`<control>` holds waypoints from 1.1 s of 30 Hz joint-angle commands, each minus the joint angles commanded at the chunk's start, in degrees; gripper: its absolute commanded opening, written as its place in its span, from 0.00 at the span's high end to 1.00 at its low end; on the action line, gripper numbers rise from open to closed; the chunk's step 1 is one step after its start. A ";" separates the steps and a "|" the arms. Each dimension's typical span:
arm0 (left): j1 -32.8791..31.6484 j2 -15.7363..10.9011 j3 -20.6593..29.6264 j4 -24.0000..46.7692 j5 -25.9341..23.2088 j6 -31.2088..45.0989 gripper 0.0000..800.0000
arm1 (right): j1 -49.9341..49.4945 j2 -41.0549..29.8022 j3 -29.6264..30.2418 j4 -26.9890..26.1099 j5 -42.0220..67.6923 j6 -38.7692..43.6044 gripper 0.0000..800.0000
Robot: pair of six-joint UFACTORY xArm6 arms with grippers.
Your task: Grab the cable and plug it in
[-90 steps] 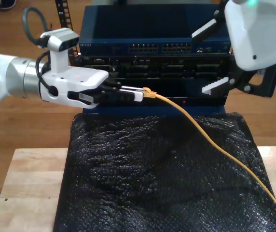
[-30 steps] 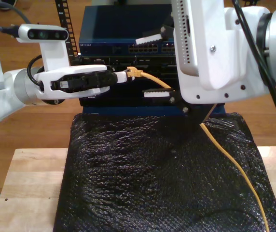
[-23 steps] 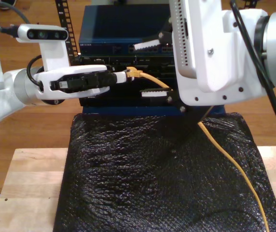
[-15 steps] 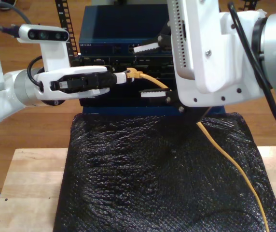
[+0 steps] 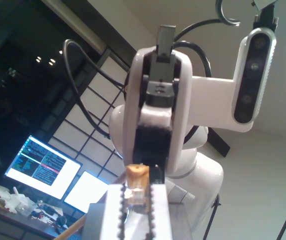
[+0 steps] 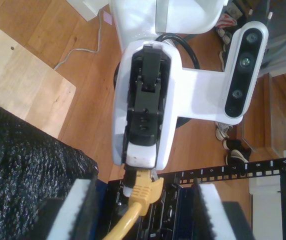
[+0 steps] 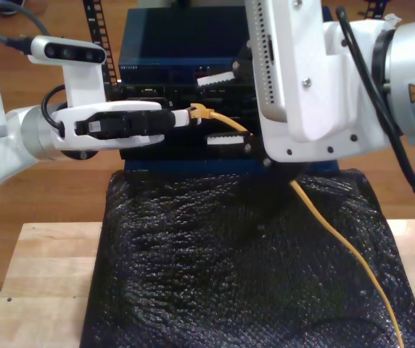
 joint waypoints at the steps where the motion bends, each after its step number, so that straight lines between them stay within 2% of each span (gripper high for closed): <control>1: 0.00 0.00 0.00 0.00 0.00 0.00 0.97 | 0.09 0.00 0.00 0.00 -0.09 0.00 0.46; 4: 0.00 0.00 0.00 0.09 0.09 0.00 0.98 | 0.44 0.00 0.09 0.00 -0.26 0.00 0.52; 9: 0.00 0.00 0.00 0.00 0.26 0.00 0.97 | 0.44 0.53 0.09 0.53 -0.26 0.00 0.55; 12: 0.00 0.00 0.00 0.00 0.26 0.00 0.97 | 0.44 0.53 0.09 0.79 -0.26 0.00 0.61; 16: 0.00 0.00 0.00 0.00 0.35 0.00 0.98 | 0.44 0.53 0.09 1.05 -0.26 0.09 0.63; 20: 0.00 0.00 0.00 0.00 0.44 0.00 0.97 | 0.44 0.53 0.09 1.05 -0.26 0.09 0.69; 29: -0.09 0.00 -0.09 0.00 0.44 0.00 0.98 | 0.44 0.53 0.26 1.93 -0.26 0.09 0.75; 33: -0.09 0.00 -0.09 0.00 0.44 0.00 0.98 | 0.44 0.53 0.44 2.02 -0.26 0.09 0.83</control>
